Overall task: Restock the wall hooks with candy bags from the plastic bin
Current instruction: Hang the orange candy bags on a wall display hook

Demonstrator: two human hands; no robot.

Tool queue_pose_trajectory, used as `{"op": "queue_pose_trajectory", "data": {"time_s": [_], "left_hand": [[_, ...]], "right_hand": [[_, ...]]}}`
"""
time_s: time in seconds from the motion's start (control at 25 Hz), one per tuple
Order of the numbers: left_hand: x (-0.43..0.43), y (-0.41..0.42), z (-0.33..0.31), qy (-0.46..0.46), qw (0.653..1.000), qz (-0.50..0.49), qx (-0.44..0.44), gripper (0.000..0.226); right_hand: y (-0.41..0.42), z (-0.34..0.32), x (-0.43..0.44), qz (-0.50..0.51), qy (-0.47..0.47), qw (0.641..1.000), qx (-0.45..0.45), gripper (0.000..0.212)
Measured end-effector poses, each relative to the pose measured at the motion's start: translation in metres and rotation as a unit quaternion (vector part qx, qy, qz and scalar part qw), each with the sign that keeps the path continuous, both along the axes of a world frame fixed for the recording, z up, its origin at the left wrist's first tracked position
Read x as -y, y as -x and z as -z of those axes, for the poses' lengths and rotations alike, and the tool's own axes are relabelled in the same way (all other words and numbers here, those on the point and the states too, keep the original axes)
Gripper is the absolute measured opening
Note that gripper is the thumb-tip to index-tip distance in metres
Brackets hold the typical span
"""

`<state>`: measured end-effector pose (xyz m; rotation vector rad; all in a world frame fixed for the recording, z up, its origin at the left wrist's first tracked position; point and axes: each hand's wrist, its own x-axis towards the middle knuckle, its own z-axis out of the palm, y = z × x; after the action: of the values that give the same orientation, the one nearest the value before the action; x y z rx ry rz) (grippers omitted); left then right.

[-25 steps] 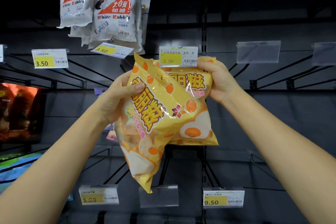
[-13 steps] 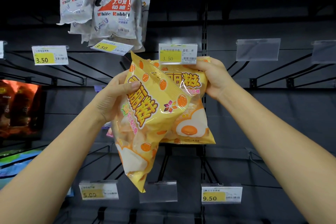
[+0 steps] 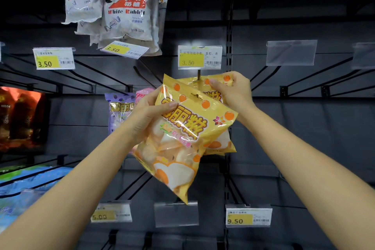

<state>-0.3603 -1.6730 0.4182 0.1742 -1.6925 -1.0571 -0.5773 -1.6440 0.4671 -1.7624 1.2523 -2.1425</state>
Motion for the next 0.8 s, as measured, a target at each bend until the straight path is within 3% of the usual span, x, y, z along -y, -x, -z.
{"op": "queue_pose_trajectory", "data": {"time_s": [0.12, 0.2, 0.24, 0.32, 0.44, 0.64, 0.8], "left_hand": [[-0.003, 0.011, 0.005, -0.022, 0.994, -0.082, -0.068, 0.024], [-0.006, 0.013, 0.007, -0.026, 0.989, -0.114, -0.09, 0.018], [-0.008, 0.013, 0.009, -0.022, 0.988, -0.124, -0.094, 0.019], [-0.011, 0.014, 0.009, -0.018, 0.985, -0.14, -0.098, 0.019], [-0.016, 0.018, 0.01, -0.039, 0.984, -0.13, -0.117, 0.015], [-0.021, 0.027, 0.005, -0.066, 0.985, -0.108, -0.117, 0.014], [-0.021, 0.027, -0.01, -0.055, 0.983, -0.138, -0.106, 0.018]], "right_hand": [[0.0, 0.009, -0.007, 0.087, 0.067, 0.994, -0.005, 0.041], [0.002, 0.015, -0.023, 0.087, 0.152, 0.984, 0.022, 0.023], [0.002, 0.019, -0.031, 0.041, 0.164, 0.985, 0.021, 0.013], [-0.001, 0.025, -0.048, -0.067, 0.125, 0.99, -0.026, 0.013], [-0.008, 0.025, -0.056, -0.09, 0.041, 0.991, -0.093, 0.013], [-0.007, 0.019, -0.056, -0.092, -0.009, 0.996, -0.022, 0.013], [-0.009, 0.012, -0.054, -0.091, 0.015, 0.996, 0.02, 0.015]]}}
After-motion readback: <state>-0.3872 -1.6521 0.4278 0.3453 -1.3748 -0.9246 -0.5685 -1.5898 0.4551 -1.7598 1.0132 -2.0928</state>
